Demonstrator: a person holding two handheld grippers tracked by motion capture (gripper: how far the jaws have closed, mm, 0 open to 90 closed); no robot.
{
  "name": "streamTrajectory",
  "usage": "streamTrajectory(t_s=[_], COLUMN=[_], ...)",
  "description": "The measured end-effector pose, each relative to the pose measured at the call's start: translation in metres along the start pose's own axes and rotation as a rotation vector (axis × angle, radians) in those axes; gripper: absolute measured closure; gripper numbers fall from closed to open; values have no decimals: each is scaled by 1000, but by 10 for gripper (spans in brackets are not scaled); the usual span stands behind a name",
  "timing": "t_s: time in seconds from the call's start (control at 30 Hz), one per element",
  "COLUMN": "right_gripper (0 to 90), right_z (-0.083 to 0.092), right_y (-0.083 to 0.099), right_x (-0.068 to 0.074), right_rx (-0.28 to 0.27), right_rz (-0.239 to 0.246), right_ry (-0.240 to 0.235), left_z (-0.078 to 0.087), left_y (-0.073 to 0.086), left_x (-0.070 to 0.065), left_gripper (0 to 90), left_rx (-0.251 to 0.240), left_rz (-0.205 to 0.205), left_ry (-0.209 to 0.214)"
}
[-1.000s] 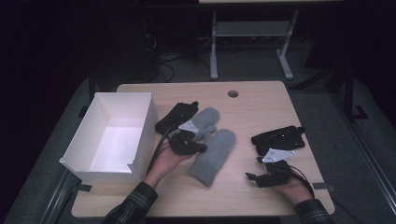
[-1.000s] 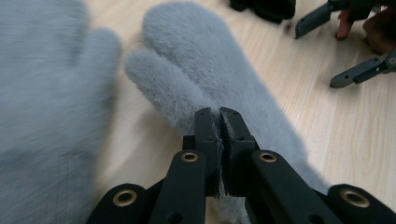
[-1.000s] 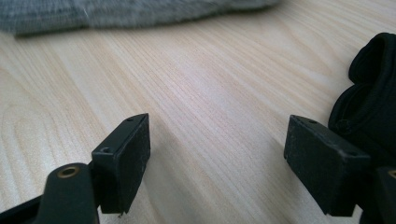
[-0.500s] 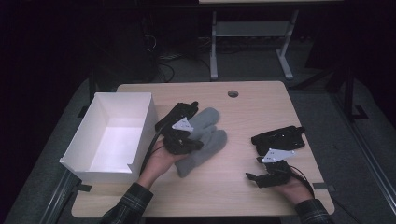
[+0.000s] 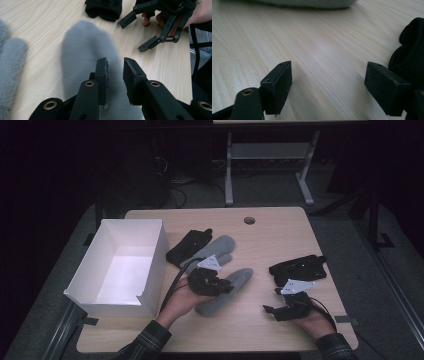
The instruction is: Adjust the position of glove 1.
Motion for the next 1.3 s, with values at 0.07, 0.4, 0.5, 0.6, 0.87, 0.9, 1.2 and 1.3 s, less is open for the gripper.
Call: streamTrajectory(t_s=[0.07, 0.4, 0.5, 0.6, 0.87, 0.9, 1.2, 1.3], right_gripper=[220, 219, 219, 218, 217, 217, 217, 216], right_z=[0, 0, 0, 0, -1, -1, -1, -1], right_y=[0, 0, 0, 0, 0, 0, 0, 0], right_x=[0, 0, 0, 0, 0, 0, 0, 0], right_rx=[0, 1, 0, 0, 0, 0, 0, 0], right_rz=[0, 1, 2, 3, 3, 4, 4, 4], right_ry=[0, 0, 1, 1, 1, 1, 1, 1], left_z=[2, 21, 25, 31, 38, 37, 41, 37], left_y=[1, 16, 18, 20, 16, 15, 8, 8], left_x=[1, 38, 48, 65, 90, 93, 131, 138], left_gripper=[777, 764, 677, 632, 575, 568, 496, 495], left_rx=[2, 8, 12, 8, 20, 25, 31, 28], left_rz=[5, 61, 64, 71, 62, 58, 69, 62], left_ry=[-6, -142, -177, -221, -315, -326, -424, -428])
Point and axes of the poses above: each handheld gripper's, and its own axes: z roughly backward along the jaws, y roughly out of its underside, x roughly to its left, the point moved 7 cm from there along -z, roughly forward along the jaws, and after that the axes turned 15 degrees about y, right-handed, at the moved point
